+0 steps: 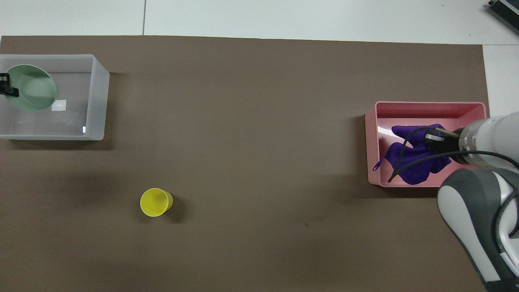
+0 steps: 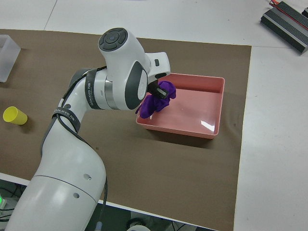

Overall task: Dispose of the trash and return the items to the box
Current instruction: 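Place the cloth in the pink tray while the left gripper carries the bowl, then release the bowl in the clear box while the right gripper releases the cloth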

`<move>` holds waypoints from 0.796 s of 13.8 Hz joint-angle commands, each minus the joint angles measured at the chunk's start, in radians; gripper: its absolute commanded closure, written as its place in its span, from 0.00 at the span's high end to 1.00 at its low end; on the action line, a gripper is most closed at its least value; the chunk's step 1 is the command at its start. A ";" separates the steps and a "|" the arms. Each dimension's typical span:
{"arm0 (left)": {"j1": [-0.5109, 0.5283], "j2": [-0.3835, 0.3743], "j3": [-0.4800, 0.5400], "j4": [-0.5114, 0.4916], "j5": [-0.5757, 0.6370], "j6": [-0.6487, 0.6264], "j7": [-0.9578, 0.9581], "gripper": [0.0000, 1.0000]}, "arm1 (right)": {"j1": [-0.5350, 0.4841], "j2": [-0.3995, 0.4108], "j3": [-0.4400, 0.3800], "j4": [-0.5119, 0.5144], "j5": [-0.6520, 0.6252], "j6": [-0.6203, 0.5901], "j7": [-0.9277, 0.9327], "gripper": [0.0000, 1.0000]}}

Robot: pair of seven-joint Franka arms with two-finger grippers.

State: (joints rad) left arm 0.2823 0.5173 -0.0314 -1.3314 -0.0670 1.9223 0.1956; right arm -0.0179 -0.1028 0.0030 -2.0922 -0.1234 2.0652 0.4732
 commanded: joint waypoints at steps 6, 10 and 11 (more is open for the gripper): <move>0.004 0.128 -0.001 -0.011 0.027 0.076 0.015 0.00 | -0.040 0.028 0.011 0.011 -0.002 0.035 -0.016 0.85; -0.011 0.135 -0.001 -0.009 0.033 0.096 0.012 1.00 | -0.037 0.028 0.012 0.121 -0.001 -0.074 -0.047 1.00; -0.012 0.129 -0.001 -0.005 0.030 0.093 0.007 1.00 | -0.033 0.028 0.014 0.165 -0.001 -0.127 -0.065 1.00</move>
State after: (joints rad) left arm 0.2789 0.6589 -0.0372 -1.3348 -0.0512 1.9995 0.2001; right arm -0.0426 -0.0726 0.0054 -2.0118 -0.1235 2.0325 0.4537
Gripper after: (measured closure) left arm 0.586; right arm 0.018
